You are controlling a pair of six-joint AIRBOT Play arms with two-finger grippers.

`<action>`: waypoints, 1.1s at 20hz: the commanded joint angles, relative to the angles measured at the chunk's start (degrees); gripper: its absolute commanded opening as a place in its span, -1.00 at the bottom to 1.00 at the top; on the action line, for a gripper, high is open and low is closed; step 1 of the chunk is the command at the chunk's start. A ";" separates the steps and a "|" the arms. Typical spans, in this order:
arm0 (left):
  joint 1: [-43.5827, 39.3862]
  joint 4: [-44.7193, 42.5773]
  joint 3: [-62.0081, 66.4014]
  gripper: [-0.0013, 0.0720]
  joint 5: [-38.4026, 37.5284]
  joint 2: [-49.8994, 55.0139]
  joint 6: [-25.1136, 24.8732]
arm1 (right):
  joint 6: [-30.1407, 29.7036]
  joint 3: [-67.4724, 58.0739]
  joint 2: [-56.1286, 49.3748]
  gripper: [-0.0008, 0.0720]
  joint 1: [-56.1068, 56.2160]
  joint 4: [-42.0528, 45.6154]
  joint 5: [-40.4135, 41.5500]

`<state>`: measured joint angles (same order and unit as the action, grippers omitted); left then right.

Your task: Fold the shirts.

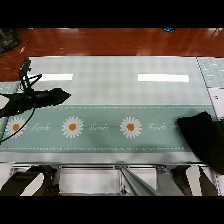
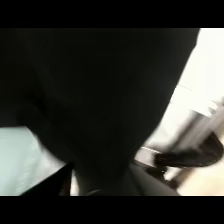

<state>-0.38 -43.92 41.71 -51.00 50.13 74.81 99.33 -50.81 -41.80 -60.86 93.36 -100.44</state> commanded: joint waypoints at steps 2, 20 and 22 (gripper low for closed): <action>0.59 -1.29 0.68 -0.90 5.20 1.66 -3.45 | 0.70 6.21 0.79 0.13 -2.51 1.62 6.69; -11.65 -33.51 25.20 -0.90 -4.13 18.86 17.46 | 0.57 -24.92 -30.84 -0.92 68.57 4.98 28.96; -9.42 -33.48 24.79 -0.90 -3.41 19.43 19.85 | 0.57 -24.76 -32.54 -0.91 68.04 5.60 27.19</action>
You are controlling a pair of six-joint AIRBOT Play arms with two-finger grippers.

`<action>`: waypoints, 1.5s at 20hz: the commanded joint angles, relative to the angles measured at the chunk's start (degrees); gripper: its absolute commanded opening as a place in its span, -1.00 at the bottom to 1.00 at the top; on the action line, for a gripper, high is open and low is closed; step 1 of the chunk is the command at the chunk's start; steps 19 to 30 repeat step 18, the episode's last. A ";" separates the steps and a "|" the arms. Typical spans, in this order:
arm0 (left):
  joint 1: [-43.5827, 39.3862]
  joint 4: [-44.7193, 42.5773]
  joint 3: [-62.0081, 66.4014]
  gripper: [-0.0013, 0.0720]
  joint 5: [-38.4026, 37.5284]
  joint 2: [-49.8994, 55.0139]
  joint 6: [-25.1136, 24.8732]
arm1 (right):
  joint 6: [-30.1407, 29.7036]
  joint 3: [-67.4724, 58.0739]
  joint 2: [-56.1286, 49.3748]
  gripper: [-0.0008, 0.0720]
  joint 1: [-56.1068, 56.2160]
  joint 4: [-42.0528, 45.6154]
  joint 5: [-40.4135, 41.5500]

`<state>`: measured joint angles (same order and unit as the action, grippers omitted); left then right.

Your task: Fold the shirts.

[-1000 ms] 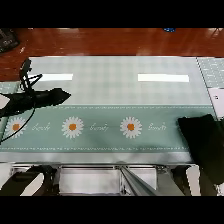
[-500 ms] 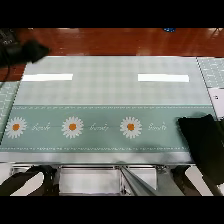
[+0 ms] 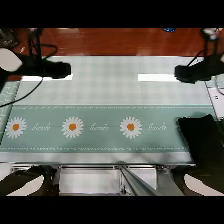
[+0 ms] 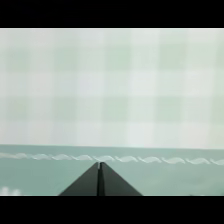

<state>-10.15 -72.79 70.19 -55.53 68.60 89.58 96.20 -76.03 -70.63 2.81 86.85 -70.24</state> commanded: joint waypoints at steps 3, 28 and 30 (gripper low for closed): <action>1.62 -4.68 -2.16 -0.90 2.01 0.92 4.94 | 3.69 0.44 -3.78 -0.91 4.57 11.89 -1.40; 1.55 -4.79 -2.19 -0.90 1.11 1.46 3.98 | 3.63 0.44 -3.78 -0.91 4.55 11.19 -2.67; 1.55 -4.79 -2.19 -0.90 1.11 1.46 3.98 | 3.63 0.44 -3.78 -0.91 4.55 11.19 -2.67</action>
